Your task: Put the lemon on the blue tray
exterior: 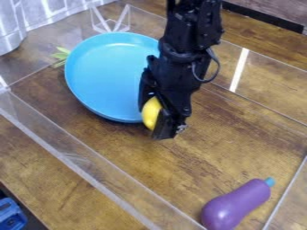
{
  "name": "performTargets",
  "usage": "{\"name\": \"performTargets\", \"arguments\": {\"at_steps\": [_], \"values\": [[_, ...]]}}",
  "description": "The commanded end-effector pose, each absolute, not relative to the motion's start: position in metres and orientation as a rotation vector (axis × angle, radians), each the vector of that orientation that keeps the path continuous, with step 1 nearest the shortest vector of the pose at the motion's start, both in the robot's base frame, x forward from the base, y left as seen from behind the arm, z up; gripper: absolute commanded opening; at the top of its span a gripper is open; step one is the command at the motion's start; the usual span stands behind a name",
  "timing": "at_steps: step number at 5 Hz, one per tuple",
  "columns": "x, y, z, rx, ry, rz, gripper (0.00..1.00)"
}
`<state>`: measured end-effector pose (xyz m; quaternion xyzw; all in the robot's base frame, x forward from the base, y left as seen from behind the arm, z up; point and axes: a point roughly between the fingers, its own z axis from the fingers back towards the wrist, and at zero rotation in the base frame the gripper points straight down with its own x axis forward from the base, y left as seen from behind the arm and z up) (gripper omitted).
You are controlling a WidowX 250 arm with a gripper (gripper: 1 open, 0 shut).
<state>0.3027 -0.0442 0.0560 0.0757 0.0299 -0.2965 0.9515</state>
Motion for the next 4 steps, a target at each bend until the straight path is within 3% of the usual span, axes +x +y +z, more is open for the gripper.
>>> {"name": "performTargets", "arguments": {"at_steps": [1, 4], "values": [[0.3153, -0.0390, 0.0837, 0.164, -0.027, -0.583, 0.00], [0.3146, -0.0319, 0.0929, 0.166, -0.019, -0.578, 0.00]]}}
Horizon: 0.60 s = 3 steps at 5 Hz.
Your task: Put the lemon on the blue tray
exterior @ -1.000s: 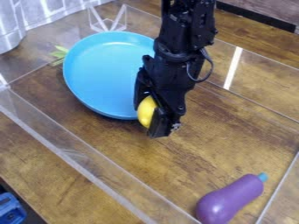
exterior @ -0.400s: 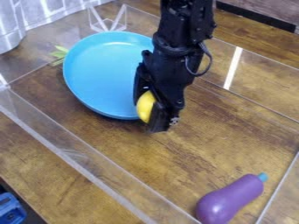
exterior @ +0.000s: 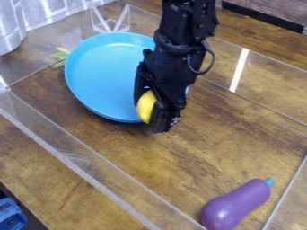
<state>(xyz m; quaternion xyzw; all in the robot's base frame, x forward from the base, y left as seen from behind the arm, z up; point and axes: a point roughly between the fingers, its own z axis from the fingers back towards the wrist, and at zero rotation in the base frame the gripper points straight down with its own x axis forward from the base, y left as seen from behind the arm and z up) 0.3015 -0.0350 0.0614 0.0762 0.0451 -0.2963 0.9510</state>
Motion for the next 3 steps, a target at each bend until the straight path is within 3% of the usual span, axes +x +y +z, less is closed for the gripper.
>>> {"name": "performTargets", "arguments": {"at_steps": [1, 3], "values": [[0.314, -0.030, 0.096, 0.165, -0.019, -0.577, 0.00], [0.313, -0.022, 0.111, 0.181, -0.033, -0.547, 0.00]]}}
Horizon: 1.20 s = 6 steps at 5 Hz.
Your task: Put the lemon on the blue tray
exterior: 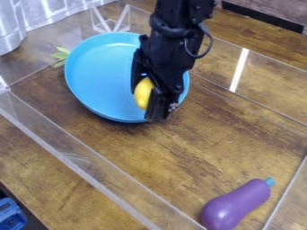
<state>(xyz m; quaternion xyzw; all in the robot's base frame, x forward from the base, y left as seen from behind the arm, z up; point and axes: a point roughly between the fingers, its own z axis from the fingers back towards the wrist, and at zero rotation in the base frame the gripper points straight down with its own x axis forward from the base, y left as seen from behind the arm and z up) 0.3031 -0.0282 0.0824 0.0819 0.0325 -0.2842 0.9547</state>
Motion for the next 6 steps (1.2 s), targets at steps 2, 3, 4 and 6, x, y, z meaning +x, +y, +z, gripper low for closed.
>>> {"name": "performTargets", "arguments": {"at_steps": [2, 3, 4, 6], "values": [[0.312, -0.017, 0.122, 0.194, -0.043, -0.532, 0.00], [0.312, -0.014, 0.126, 0.198, -0.049, -0.528, 0.00], [0.314, -0.009, 0.131, 0.206, -0.056, -0.517, 0.00], [0.317, 0.006, 0.137, 0.217, -0.070, -0.495, 0.00]]}}
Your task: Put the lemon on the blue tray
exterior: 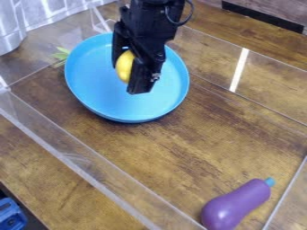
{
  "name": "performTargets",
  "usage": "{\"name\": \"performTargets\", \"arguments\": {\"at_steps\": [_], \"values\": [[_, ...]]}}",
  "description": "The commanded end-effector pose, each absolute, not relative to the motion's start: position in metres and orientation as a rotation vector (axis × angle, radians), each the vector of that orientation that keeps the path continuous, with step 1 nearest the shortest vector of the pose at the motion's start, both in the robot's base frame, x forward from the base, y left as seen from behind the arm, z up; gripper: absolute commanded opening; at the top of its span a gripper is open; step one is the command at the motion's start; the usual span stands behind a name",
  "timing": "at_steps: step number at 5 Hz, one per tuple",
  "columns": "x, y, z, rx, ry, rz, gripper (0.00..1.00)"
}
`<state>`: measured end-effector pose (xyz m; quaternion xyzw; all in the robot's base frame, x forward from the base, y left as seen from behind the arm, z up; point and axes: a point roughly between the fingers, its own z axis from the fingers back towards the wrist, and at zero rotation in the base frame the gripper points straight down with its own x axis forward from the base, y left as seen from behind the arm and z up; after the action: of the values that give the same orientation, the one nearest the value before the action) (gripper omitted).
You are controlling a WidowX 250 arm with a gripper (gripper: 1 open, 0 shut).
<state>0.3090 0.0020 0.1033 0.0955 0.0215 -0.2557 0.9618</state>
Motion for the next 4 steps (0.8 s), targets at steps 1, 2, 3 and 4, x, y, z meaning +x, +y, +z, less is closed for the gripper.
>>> {"name": "performTargets", "arguments": {"at_steps": [1, 2, 3, 4], "values": [[0.321, 0.016, 0.137, 0.223, -0.076, -0.484, 0.00], [0.327, 0.031, 0.135, 0.235, -0.079, -0.476, 0.00], [0.327, 0.042, 0.136, 0.240, -0.085, -0.477, 0.00], [0.328, 0.046, 0.135, 0.239, -0.090, -0.477, 0.00]]}}
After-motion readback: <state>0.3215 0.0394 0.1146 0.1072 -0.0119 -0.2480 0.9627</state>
